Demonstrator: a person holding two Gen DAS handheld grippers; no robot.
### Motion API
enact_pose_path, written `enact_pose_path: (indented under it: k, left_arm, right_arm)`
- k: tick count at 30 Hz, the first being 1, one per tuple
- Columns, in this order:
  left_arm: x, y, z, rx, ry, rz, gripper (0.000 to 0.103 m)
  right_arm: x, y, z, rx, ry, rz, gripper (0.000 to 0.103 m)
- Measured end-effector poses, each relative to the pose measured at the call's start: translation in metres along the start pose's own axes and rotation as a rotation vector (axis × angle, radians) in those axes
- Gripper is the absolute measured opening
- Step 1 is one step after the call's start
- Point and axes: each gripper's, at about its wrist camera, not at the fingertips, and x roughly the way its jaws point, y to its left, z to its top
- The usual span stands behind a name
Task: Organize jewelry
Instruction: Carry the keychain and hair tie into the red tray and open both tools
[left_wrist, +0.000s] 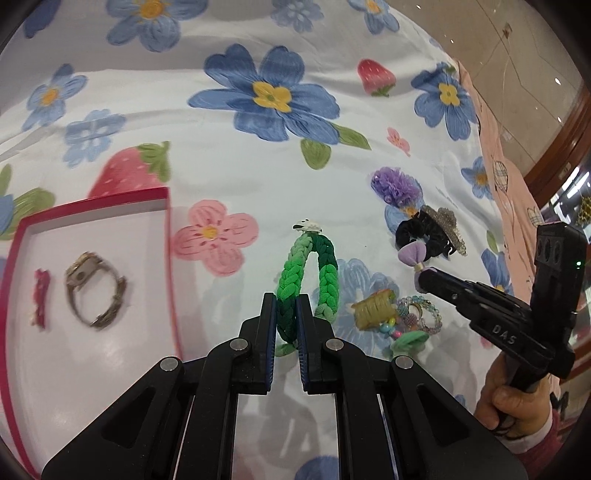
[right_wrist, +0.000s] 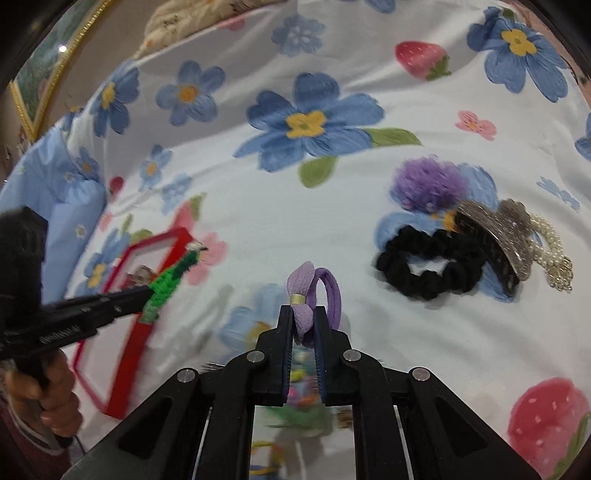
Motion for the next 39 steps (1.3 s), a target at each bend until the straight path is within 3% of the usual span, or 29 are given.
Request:
enact_pose_path:
  k: [10, 22, 39]
  left_arm:
    - [-0.053, 0.044, -0.034, -0.094, -0.066, 0.078, 0.009]
    - [-0.096, 0.111, -0.069, -0.24, -0.11, 0.161, 0.009]
    - [-0.085, 0.171, -0.079, -0.315, -0.079, 0.266, 0.009]
  right_arm:
    - [0.002, 0.075, -0.005, -0.068, 0.02, 0.16, 0.01]
    - [0.027, 0.152, -0.019, -0.164, 0.084, 0.266, 0.01]
    - [0.087, 0.219, -0.026, -0.265, 0.19, 0.291, 0.011]
